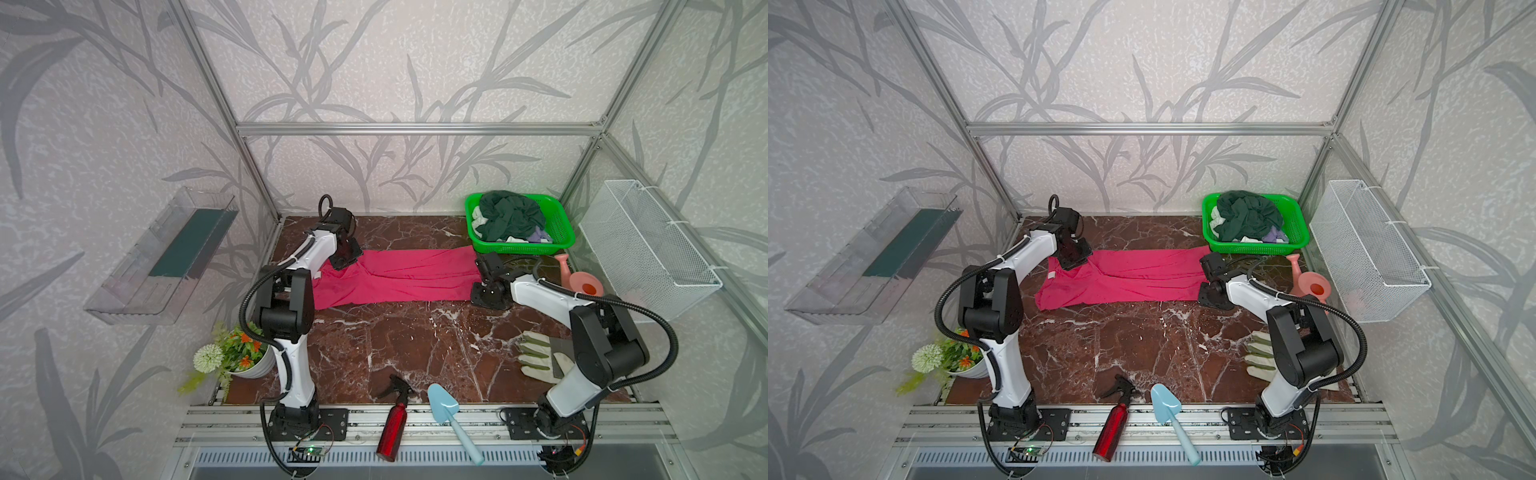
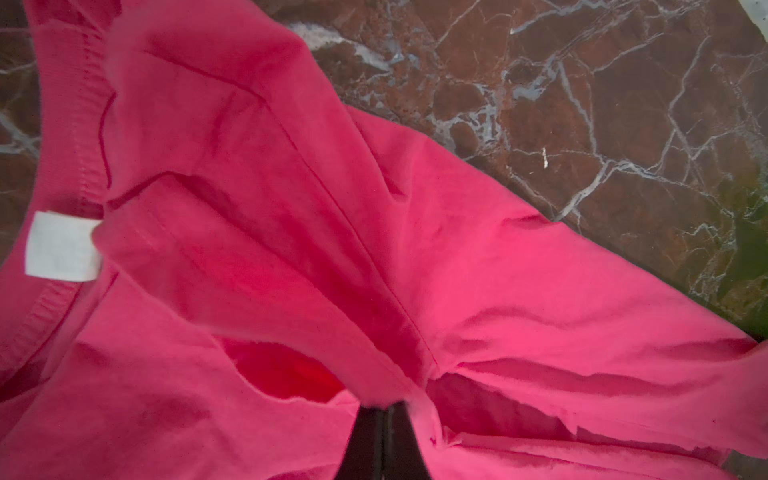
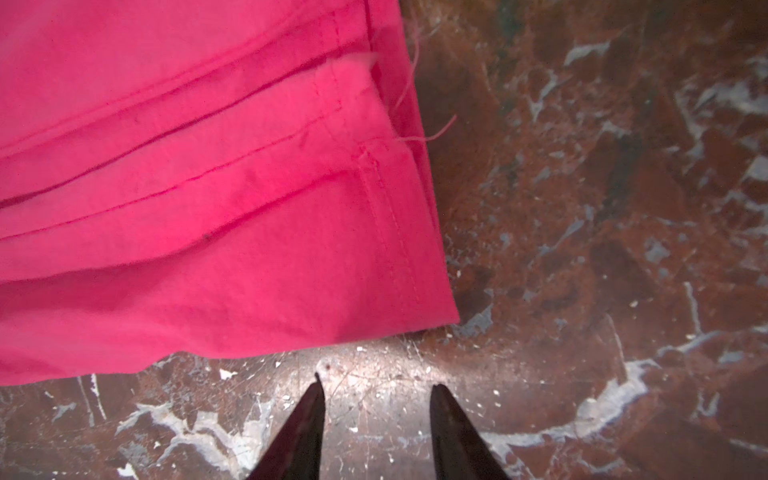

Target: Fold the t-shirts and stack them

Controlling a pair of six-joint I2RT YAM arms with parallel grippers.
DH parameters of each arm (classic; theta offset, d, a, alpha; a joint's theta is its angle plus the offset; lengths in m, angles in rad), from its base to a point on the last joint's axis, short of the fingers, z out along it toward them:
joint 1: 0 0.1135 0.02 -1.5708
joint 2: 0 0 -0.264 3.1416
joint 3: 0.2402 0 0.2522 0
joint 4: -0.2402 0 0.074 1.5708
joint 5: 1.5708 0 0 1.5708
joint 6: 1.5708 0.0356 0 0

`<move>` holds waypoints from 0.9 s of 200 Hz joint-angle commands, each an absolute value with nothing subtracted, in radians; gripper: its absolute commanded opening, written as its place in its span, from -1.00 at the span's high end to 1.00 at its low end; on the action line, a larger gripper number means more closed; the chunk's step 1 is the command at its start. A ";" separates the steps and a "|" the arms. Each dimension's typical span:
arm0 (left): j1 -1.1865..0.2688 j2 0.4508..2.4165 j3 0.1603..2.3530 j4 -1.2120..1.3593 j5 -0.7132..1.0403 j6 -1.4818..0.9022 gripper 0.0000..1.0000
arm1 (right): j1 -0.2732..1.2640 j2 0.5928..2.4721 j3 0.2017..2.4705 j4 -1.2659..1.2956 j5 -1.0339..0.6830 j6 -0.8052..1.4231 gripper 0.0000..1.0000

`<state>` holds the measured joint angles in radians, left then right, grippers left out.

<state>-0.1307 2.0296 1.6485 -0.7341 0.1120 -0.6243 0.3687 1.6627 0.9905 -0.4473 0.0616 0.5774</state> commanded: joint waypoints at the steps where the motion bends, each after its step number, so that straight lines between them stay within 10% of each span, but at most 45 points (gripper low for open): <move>1: -0.145 2.094 1.755 -0.819 0.096 -0.587 1.00 | 0.371 1.646 0.995 -0.466 0.059 0.574 0.13; 72: -0.152 2.238 2.029 -0.925 0.093 -0.454 0.65 | 0.371 1.650 0.991 -0.457 0.052 0.580 0.14; 180: -0.132 2.028 1.612 -0.787 -0.038 -0.509 0.49 | 0.372 1.685 0.990 -0.439 0.019 0.577 0.15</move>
